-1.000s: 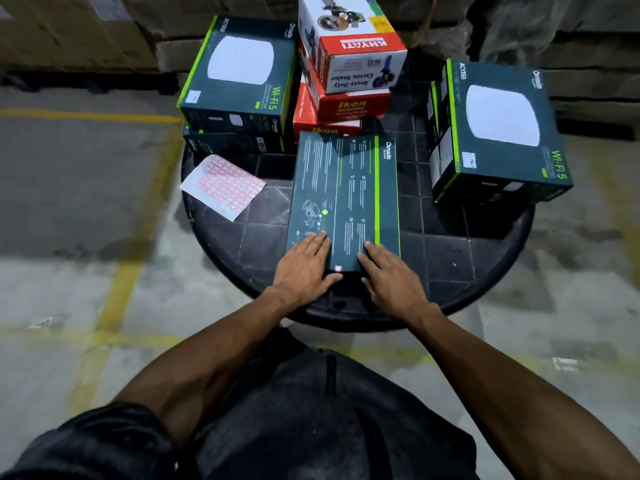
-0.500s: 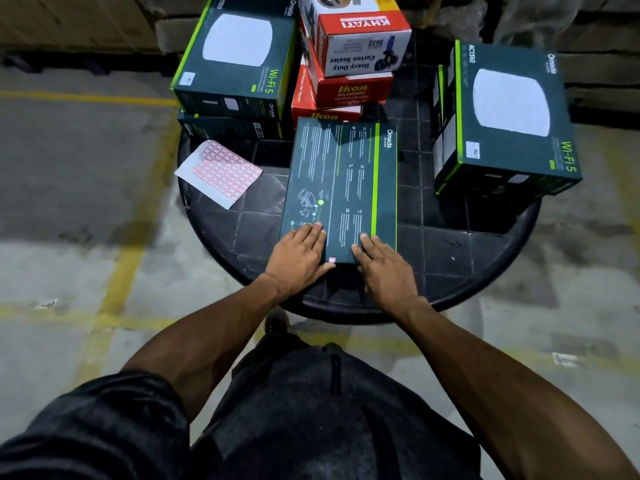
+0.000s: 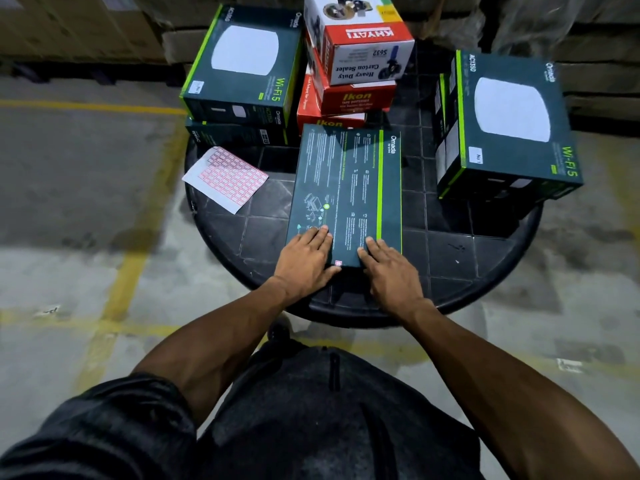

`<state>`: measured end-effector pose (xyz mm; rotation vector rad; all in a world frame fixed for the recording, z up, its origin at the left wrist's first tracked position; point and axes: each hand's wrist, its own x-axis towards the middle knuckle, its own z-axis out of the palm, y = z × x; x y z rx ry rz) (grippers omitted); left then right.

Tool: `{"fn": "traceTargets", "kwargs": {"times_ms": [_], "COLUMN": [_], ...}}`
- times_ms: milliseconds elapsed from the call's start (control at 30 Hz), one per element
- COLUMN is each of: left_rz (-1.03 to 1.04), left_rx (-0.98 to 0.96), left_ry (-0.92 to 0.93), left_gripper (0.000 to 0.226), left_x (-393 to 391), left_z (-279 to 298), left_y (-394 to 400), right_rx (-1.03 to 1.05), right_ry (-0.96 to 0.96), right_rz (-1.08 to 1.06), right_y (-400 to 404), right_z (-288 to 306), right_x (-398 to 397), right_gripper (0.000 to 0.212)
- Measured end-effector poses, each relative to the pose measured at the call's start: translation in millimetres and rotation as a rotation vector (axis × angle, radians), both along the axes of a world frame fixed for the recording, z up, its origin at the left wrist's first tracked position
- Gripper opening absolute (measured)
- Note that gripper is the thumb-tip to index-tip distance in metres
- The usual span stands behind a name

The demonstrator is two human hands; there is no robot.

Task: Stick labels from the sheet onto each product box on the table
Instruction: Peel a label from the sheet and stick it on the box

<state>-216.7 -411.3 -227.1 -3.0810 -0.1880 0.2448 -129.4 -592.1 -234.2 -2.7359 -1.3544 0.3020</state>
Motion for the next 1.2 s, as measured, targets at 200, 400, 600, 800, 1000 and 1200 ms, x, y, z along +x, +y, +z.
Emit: {"fn": "traceTargets", "kwargs": {"times_ms": [200, 400, 600, 800, 1000, 1200], "left_rz": [0.018, 0.012, 0.087, 0.192, 0.294, 0.393], "left_rx": [-0.014, -0.072, -0.209, -0.291, -0.378, -0.5], "left_ry": [0.011, -0.005, -0.07, -0.071, -0.088, -0.155], "left_gripper": [0.075, 0.075, 0.075, 0.066, 0.067, 0.06], "left_x": [2, 0, 7, 19, 22, 17], "left_z": [-2, -1, 6, 13, 12, 7], "left_y": [-1, 3, 5, 4, 1, -5], "right_rx": [-0.003, -0.022, -0.032, -0.02, -0.017, -0.013], "right_ry": [0.022, 0.026, 0.05, 0.061, 0.049, 0.046], "right_rz": [-0.019, -0.026, -0.025, -0.026, -0.025, -0.019], "right_y": [2, 2, 3, 3, 3, 2], "right_z": [3, 4, 4, 5, 5, 6], "right_x": [-1, 0, 0, -1, -2, -1], "right_gripper": [0.053, 0.054, 0.053, 0.053, 0.053, 0.055]}}
